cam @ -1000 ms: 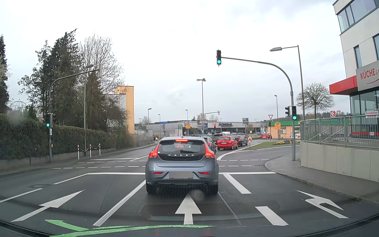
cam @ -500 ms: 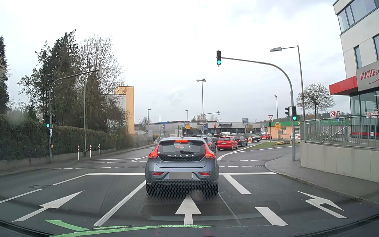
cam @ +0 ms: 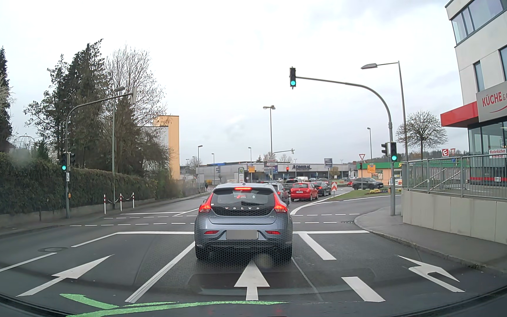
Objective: Follow the waypoints while adhering to traffic rules and regulations
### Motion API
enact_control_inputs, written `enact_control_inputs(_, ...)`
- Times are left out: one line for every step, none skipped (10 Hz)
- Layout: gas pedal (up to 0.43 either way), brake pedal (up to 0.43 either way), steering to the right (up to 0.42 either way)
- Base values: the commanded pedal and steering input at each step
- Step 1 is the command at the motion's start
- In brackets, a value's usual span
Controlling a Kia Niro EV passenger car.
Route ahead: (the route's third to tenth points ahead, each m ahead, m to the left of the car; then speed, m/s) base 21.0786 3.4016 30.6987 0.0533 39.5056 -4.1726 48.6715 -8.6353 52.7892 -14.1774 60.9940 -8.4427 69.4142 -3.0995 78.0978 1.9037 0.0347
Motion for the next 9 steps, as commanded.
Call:
enact_control_inputs(0.0,0.22,0.0)
enact_control_inputs(0.0,0.22,0.0)
enact_control_inputs(0.0,0.22,0.0)
enact_control_inputs(0.0,0.226,0.0)
enact_control_inputs(0.0,0.226,0.0)
enact_control_inputs(0.0,0.232,0.0)
enact_control_inputs(0.0,0.244,0.0)
enact_control_inputs(0.0,0.268,0.0)
enact_control_inputs(0.0,0.293,0.0)
